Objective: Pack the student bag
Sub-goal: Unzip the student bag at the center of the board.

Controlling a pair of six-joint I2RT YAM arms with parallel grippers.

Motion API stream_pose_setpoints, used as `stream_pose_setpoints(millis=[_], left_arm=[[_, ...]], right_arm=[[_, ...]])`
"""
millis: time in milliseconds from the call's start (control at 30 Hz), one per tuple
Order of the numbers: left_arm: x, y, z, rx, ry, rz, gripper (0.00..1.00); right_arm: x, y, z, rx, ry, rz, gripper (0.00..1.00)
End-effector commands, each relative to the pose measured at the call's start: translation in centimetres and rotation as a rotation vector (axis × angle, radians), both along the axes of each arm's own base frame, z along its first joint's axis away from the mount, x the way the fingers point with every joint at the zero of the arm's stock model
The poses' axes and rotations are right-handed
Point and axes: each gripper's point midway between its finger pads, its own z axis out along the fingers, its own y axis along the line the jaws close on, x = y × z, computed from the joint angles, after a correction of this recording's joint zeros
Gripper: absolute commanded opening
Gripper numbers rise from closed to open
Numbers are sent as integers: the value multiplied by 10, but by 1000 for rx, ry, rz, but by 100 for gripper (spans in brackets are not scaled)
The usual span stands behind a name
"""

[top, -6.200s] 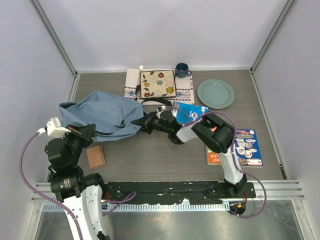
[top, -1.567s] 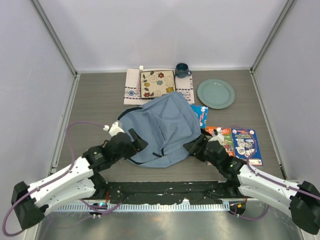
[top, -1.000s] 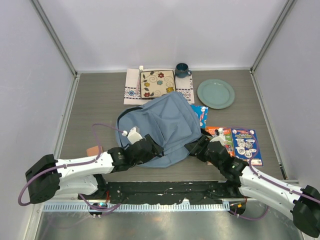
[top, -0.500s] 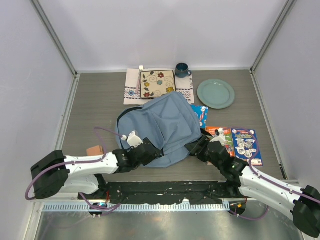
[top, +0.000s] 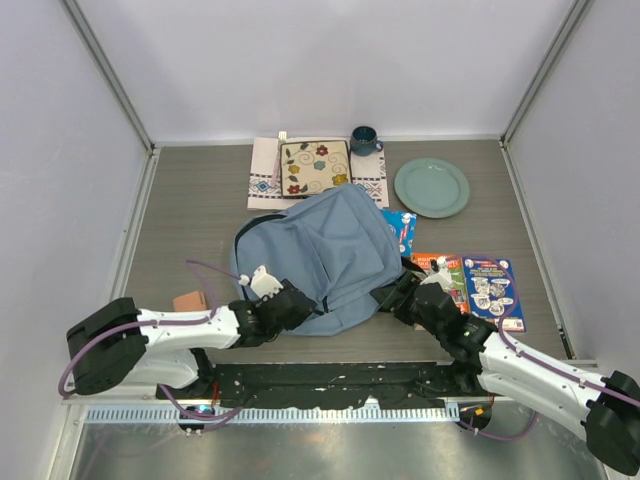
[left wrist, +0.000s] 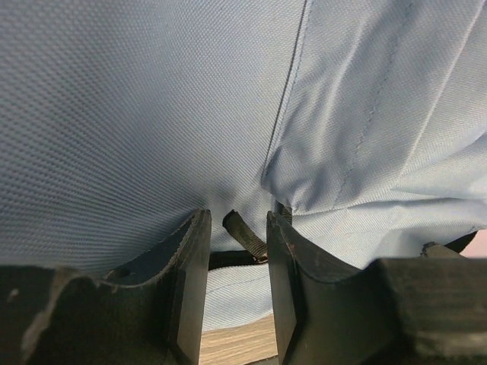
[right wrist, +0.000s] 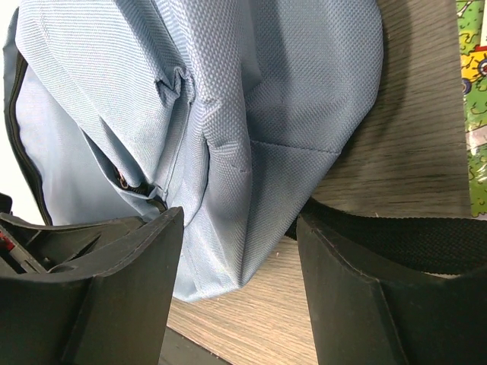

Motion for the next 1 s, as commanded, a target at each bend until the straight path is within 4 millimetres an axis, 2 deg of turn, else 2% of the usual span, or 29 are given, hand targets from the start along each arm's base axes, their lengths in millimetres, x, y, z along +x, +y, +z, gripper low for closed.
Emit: stream_pose_setpoints(millis=[0, 200, 467, 767, 833, 967], left_arm=[[6, -1, -1, -17, -26, 33, 40], [5, -7, -9, -23, -9, 23, 41], [5, -23, -14, -82, 5, 6, 31], [3, -14, -15, -85, 3, 21, 11], [2, -13, -15, -82, 3, 20, 2], [3, -14, -17, -77, 3, 15, 0]], right_arm=[[9, 0, 15, 20, -38, -35, 66], [8, 0, 14, 18, -36, -36, 66], [9, -1, 14, 14, -36, -39, 66], [9, -3, 13, 10, -34, -46, 66], [9, -3, 12, 7, -33, -47, 66], [10, -3, 12, 1, -35, -47, 66]])
